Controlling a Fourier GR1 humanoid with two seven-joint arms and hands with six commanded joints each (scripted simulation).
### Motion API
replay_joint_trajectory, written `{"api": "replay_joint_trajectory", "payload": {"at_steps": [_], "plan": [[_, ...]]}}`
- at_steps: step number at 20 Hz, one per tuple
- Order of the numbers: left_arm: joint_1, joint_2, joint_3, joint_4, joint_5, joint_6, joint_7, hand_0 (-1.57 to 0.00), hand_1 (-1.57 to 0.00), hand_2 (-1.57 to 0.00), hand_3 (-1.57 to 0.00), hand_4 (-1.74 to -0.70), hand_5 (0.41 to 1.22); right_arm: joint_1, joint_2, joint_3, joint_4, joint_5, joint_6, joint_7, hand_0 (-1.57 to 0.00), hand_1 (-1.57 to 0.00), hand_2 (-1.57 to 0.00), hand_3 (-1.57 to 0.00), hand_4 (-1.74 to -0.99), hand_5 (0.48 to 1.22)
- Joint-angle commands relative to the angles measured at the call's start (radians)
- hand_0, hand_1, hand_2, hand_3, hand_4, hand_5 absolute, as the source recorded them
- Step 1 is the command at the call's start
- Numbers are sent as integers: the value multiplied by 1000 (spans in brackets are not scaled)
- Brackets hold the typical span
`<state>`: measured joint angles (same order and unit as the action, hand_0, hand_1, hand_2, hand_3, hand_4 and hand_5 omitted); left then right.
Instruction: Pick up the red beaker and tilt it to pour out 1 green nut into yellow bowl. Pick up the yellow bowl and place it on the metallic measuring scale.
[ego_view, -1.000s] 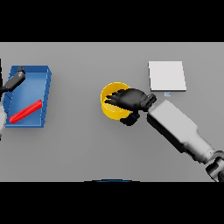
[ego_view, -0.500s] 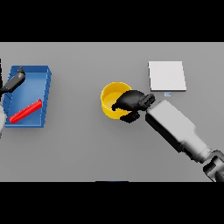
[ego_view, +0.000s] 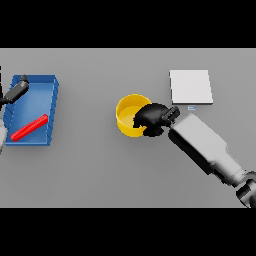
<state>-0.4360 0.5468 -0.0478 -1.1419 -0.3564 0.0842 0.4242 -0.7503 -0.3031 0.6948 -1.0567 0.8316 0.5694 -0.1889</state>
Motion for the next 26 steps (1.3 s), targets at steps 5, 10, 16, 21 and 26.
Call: {"api": "replay_joint_trajectory", "payload": {"at_steps": [5,10,16,21,26], "plan": [[-8,-6,-3,9,-4,6,-5,1,1,1,1,-729,690,-2,-19,-14,-55,-15,11,20,-1546,-1545,-1356,-1336,-1731,1214],[1,4,-2,-18,-2,-1,5,1,1,1,1,-734,697,-18,-77,-61,-151,-48,62,64,-1563,-1563,-1419,-1242,-1738,1219],[2,8,10,-26,9,-2,5,1,1,1,1,-746,697,-33,-135,-127,-175,-67,44,76,-1569,-1569,-1439,-1376,-1740,1220],[13,11,2,-44,-3,0,17,1,1,1,1,-744,710,-57,-187,-182,-109,-60,-22,69,-1570,-1570,-1504,-1239,-1741,1221],[14,16,8,-49,4,-8,25,1,1,1,1,-738,703,-78,-240,-248,7,-56,-100,44,-1571,-1571,-1527,-1192,-1741,1221]]}}
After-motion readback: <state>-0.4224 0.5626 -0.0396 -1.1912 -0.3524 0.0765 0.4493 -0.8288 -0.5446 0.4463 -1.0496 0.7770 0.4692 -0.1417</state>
